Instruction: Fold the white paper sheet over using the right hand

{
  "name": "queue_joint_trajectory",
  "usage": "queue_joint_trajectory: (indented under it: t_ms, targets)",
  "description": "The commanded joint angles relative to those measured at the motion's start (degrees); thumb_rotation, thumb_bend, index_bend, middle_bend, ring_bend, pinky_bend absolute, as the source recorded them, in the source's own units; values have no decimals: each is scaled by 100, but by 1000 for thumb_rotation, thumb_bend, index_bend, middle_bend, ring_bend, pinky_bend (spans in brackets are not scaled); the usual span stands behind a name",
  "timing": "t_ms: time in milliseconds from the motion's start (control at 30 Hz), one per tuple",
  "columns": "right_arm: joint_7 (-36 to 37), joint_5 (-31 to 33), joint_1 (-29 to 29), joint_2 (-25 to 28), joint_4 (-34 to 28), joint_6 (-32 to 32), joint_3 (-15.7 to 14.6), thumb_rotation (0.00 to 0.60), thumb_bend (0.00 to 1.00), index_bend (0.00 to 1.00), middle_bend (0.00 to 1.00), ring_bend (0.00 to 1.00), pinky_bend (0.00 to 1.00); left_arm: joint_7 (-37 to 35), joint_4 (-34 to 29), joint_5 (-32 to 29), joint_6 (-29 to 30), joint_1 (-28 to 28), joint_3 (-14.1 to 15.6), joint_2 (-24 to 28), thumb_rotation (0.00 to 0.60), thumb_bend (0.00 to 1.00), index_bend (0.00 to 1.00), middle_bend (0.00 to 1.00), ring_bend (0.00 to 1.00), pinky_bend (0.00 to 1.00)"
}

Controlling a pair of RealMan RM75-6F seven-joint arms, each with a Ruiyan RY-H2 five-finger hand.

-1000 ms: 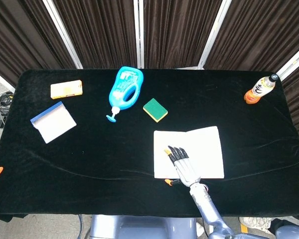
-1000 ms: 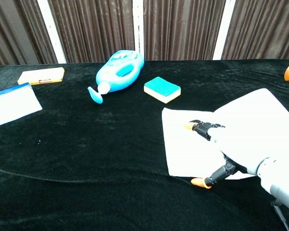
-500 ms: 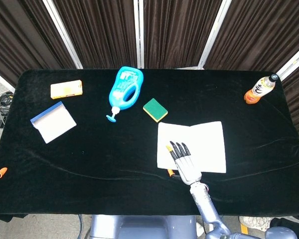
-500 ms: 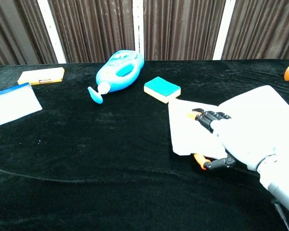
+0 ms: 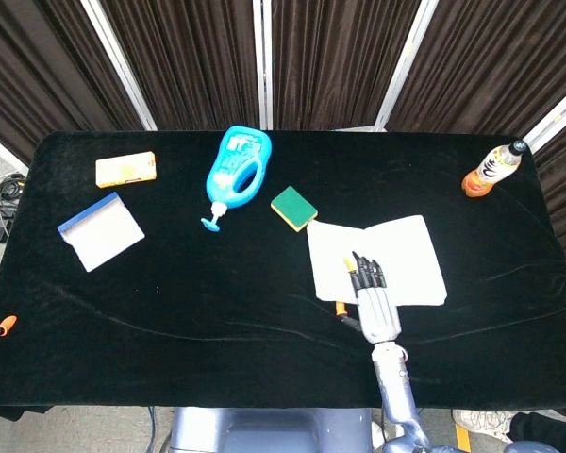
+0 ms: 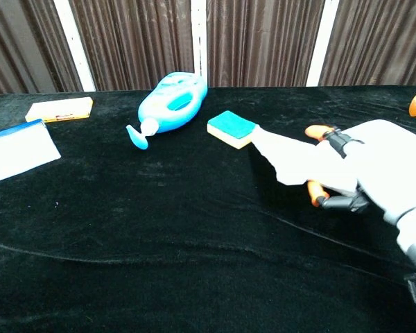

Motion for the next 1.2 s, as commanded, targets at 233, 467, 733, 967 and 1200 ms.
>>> queue_joint_trajectory:
  t_ms: [233,467,733,967,1200]
  targets:
    - [438,725,-299,469,-834,-45,509,600,482,0,0,0,0,89,-39,44,31,-5,22,-41,600,171,0,0,0,0]
    - [635,909,-187,649,-978,-311,688,600,477,0,0,0,0,155,-53,35,17,-21,25,-68,600,171,0,0,0,0]
    - [503,1255,-33,543,-1180,-52,1262,600,494,0,0,0,0,136,-47,50,22,-23,26,-70,600,171,0,0,0,0]
    - [138,2024,-99,473,-1398,217,1756,600,539,0,0,0,0,170,-66,111,43,-28,47,-87,600,170,0,0,0,0]
    - [-39,2472,-119,643,-1326,162,1929,600,530,0,0,0,0,214,-83,113,46,-32,54,-106,600,170,0,0,0,0]
